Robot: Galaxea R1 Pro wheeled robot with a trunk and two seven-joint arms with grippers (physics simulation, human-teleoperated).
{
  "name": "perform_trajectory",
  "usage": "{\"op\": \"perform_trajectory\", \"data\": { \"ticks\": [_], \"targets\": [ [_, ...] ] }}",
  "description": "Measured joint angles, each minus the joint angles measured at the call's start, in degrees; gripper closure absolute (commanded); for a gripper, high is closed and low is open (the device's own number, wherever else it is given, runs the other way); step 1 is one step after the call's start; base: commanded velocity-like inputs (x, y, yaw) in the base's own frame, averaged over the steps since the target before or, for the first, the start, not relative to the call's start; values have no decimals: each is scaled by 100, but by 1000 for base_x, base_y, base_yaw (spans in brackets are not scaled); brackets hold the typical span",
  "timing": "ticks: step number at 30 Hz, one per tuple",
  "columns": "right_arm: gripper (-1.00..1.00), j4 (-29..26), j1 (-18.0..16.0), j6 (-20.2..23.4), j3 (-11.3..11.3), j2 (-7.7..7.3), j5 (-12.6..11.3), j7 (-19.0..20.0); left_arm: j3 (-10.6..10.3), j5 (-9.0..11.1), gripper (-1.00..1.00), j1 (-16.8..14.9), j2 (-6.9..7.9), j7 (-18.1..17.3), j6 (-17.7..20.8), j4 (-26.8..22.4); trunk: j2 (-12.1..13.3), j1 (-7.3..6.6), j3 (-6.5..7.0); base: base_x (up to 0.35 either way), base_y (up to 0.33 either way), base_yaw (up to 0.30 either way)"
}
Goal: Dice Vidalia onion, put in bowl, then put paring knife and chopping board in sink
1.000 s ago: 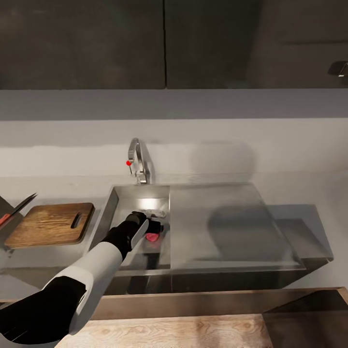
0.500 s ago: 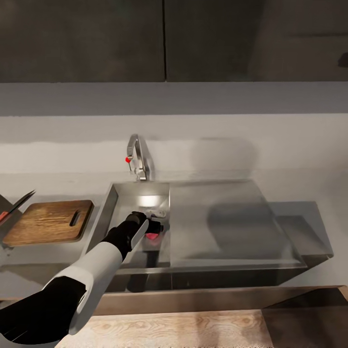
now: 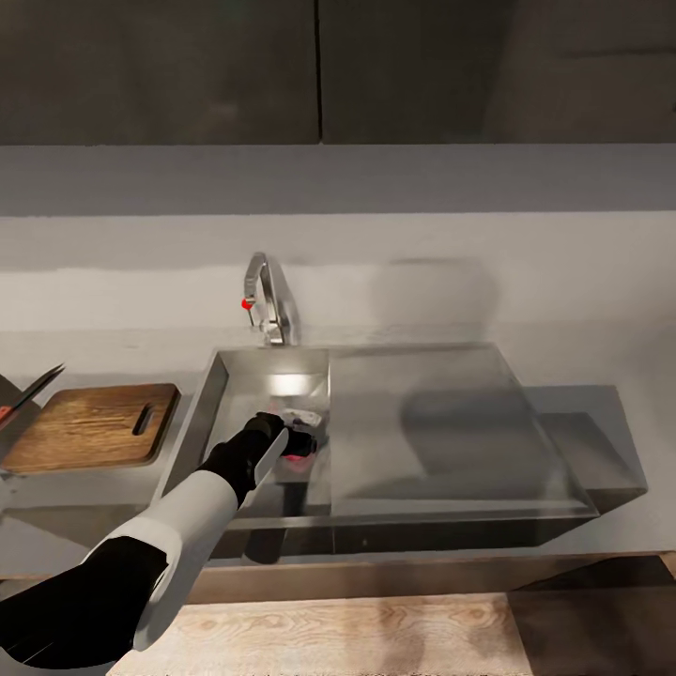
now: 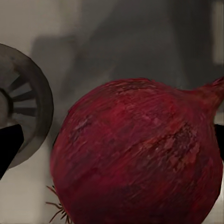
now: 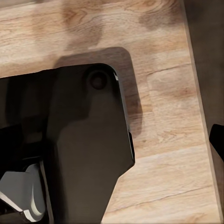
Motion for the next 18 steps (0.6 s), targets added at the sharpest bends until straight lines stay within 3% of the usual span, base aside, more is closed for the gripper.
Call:
{"op": "perform_trajectory", "data": {
  "ticks": [13,14,18],
  "targets": [
    [-100,0,1,0,1,2,0,-1,0,-28,-100,2,7,13,-4,155,-2,-1,-52,0,0,0],
    [-100,0,1,0,1,4,0,-1,1,-20,100,2,8,15,-4,154,-2,-1,-52,0,0,0],
    [-100,0,2,0,1,1,0,0,5,-1,100,2,13,22,-14,112,-1,0,-53,0,0,0]
  ]
}}
